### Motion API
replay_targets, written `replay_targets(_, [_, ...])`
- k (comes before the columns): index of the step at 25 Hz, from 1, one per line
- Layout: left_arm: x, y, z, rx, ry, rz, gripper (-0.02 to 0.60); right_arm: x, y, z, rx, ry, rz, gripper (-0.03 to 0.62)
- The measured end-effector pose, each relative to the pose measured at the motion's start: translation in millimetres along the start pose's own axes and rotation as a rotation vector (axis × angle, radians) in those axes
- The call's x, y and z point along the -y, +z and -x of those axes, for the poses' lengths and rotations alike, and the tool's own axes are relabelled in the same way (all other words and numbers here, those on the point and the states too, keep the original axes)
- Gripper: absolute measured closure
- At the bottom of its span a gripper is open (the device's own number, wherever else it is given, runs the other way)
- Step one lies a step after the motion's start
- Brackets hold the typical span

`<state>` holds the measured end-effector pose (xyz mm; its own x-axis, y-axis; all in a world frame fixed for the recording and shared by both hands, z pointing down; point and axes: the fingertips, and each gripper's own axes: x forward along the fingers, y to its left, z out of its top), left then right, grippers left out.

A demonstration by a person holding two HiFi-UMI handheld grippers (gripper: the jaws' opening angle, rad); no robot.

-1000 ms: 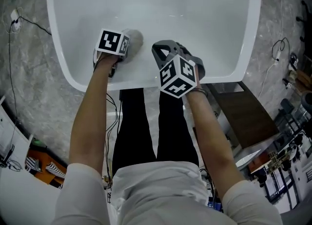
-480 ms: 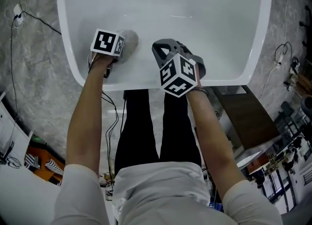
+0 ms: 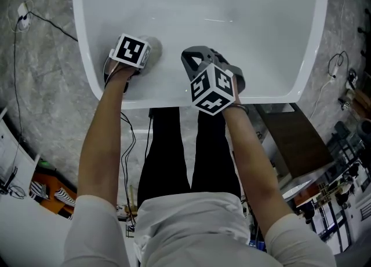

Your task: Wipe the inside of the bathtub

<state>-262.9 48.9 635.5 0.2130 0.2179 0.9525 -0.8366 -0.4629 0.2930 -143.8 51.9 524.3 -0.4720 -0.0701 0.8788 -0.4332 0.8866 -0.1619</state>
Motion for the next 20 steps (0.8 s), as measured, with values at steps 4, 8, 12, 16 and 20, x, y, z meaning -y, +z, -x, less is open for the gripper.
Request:
replay_targets(4, [-6.4, -0.6, -2.2, -0.010, 0.008, -0.015, 0.489, -1.1, 3.2, -4.2, -0.001, 0.004, -0.002, 0.576])
replay_targets(8, [3.0, -5.4, -5.9, -0.050, -0.014, -0.044, 0.489, -7.4, 4.4, -9.8, -0.010, 0.016, 0.030, 0.576])
replay_targets(12, [-2.5, -2.5, -8.7, -0.077, 0.027, -0.094, 0.489, -9.8, 9.0, -15.9, -0.011, 0.021, 0.049, 0.576])
replay_targets(16, [-8.6, 1.8, -14.2, -0.098, 0.076, -0.154, 0.489, -7.9, 13.9, -21.1, -0.002, 0.020, 0.038, 0.576])
replay_targets(20, [-12.7, 4.3, -22.3, -0.112, 0.075, -0.161, 0.489, -7.5, 15.6, -29.3, -0.001, 0.024, 0.046, 0.576])
